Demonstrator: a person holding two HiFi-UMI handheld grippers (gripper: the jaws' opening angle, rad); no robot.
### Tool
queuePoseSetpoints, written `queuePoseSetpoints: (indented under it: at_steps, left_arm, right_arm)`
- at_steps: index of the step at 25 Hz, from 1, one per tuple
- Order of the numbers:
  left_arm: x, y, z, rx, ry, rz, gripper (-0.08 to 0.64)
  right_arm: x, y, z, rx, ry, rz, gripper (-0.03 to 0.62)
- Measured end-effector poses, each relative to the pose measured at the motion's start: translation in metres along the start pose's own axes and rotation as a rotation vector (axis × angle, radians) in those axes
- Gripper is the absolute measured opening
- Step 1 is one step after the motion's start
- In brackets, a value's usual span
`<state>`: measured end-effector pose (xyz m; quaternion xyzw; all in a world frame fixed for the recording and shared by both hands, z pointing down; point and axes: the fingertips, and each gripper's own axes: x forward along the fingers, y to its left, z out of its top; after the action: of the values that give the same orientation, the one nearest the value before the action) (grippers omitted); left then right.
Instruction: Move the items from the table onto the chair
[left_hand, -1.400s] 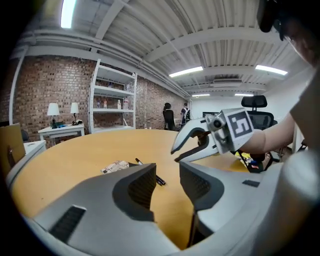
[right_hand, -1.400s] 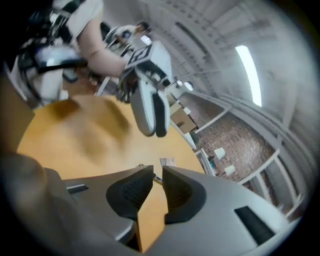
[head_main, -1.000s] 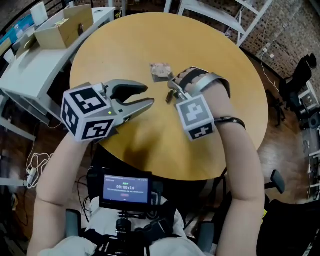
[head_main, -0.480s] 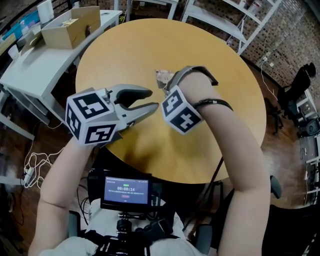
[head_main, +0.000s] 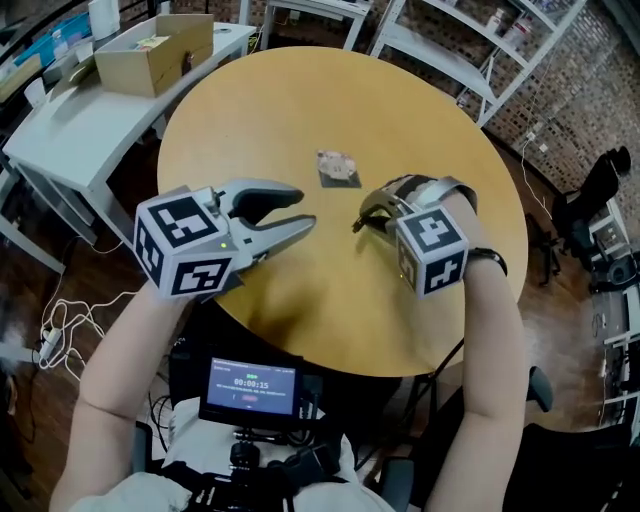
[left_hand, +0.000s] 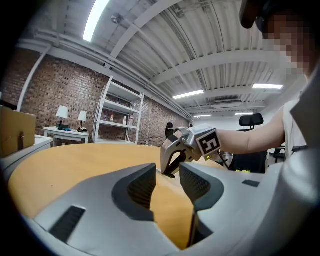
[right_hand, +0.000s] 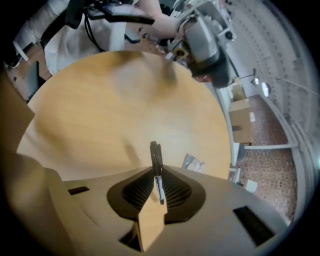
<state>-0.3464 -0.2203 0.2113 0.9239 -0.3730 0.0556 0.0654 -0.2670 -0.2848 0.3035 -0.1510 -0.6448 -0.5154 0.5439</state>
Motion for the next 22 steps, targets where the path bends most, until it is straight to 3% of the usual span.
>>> queuePoseSetpoints:
  at_steps: [7,12,14,18,22]
  left_arm:
    - [0.024,-0.027,0.002,0.063,-0.018,-0.044,0.158]
    - [0.048,-0.067,0.000,0.171,-0.026,-0.139,0.158]
    - [0.057,-0.079,0.001,0.176,-0.039,-0.158,0.145]
    - [0.069,-0.096,0.005,0.160,-0.061,-0.174,0.006]
    - [0.084,-0.116,0.007,0.156,-0.068,-0.221,0.006]
  right_arm:
    - [-0.074,-0.008,0.020,0.273,-0.193,-0.443,0.058]
    - [-0.122,0.016,0.024,0.629,-0.341,-0.686,0.058]
    - [-0.140,0.025,0.025,0.765,-0.432,-0.750,0.058]
    - [-0.169,0.042,0.015,1.052,-0.621,-0.797,0.058]
    - [-0.183,0.065,0.005,1.162,-0.641,-0.821,0.058]
